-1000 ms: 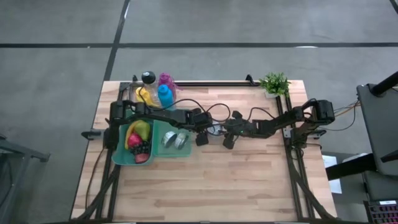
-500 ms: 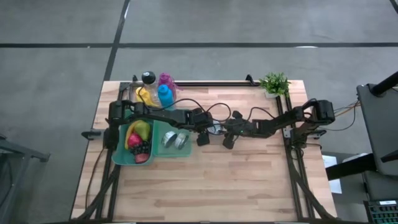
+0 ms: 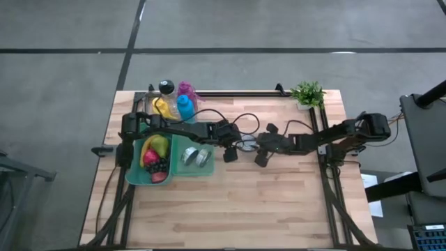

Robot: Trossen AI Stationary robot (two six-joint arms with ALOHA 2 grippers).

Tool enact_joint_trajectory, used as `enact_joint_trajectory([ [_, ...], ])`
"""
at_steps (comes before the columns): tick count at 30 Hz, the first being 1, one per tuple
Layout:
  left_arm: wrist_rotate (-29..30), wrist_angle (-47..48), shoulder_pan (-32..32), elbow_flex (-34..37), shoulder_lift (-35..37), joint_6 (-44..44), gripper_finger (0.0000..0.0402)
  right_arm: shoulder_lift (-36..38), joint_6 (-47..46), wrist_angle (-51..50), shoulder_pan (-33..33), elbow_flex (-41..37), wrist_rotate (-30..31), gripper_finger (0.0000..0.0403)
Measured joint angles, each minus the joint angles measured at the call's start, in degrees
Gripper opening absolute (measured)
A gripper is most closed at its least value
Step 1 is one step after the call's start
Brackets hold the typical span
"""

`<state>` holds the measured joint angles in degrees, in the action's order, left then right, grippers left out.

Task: Pick & Place Food Item
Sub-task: Put the red tuna can into the light green bin

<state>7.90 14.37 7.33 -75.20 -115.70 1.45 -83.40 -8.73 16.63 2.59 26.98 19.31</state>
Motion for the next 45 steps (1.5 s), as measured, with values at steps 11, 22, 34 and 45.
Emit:
enact_joint_trajectory([
  [11,0.0,0.84,0.0,0.12,0.0,-0.18,0.0264,7.29,-3.42,-12.33,-1.38,0.01,10.79,0.0147],
  [22,0.0,0.79,0.0,0.17,0.0,-0.17,0.0264,1.59,-6.24,-4.62,-1.3,-2.34,10.69,0.0147],
  [34,0.0,0.66,0.02,0.22,-0.07,-0.17,0.0264,-6.6,-7.52,-2.34,-0.63,-1.84,15.18,0.0147],
  [45,0.0,0.7,0.04,0.22,-0.07,-0.15,0.0264,-3.36,-7.05,-2.72,-0.44,-2.05,15.37,0.0147],
])
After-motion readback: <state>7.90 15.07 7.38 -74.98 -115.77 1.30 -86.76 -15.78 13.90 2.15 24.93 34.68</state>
